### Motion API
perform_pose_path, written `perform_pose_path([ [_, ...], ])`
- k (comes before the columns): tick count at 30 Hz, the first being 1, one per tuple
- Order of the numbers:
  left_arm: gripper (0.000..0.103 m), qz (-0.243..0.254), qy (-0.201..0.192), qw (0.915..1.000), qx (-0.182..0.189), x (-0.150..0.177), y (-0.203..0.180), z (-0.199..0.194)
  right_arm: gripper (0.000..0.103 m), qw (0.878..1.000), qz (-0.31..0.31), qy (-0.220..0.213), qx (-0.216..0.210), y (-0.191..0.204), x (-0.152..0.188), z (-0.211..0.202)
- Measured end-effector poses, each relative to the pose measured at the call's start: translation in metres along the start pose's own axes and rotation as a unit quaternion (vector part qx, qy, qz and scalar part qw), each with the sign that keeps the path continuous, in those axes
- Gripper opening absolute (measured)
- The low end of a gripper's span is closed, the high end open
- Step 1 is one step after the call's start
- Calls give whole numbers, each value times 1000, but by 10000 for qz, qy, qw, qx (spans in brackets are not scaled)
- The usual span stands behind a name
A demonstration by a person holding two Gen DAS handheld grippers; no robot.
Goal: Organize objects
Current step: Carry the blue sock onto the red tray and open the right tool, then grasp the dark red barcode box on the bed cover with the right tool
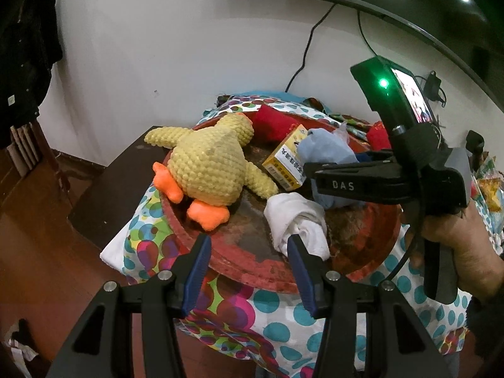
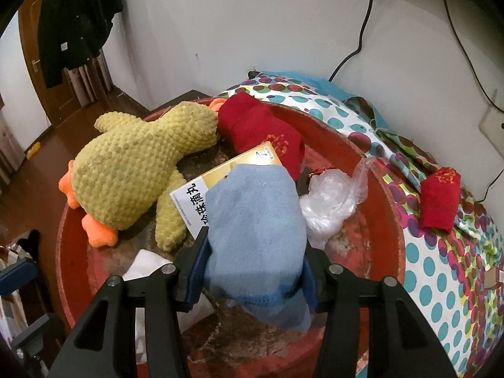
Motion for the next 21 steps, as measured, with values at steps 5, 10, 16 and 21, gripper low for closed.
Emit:
perform_pose_path([
  [5, 51, 57, -7, 10000, -18, 1, -2, 0, 76, 9992, 99, -395, -32, -6, -5, -23],
  [10, 51, 44, 20, 10000, 13, 2, -4, 1, 78, 9974, 260, -671, -13, -22, -10, -51],
  [16, 51, 254, 6, 9997, 2, 5, -14, 0, 79, 9946, 565, -744, 453, -69, 5, -78],
  [21, 51, 422, -10, 9991, 71, 7, -25, -2, 79, 9864, 943, -645, 1178, -145, 34, -92],
])
Point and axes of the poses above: each gripper's, at about its wrist camera, not at the fingertips, and z roughly the way its jaws point, y to its left, x to its underside, the point moved 3 cm from there along z, roughly the way its jaws point, and after that the axes turned 10 degrees about -y, right-handed, at the moved point
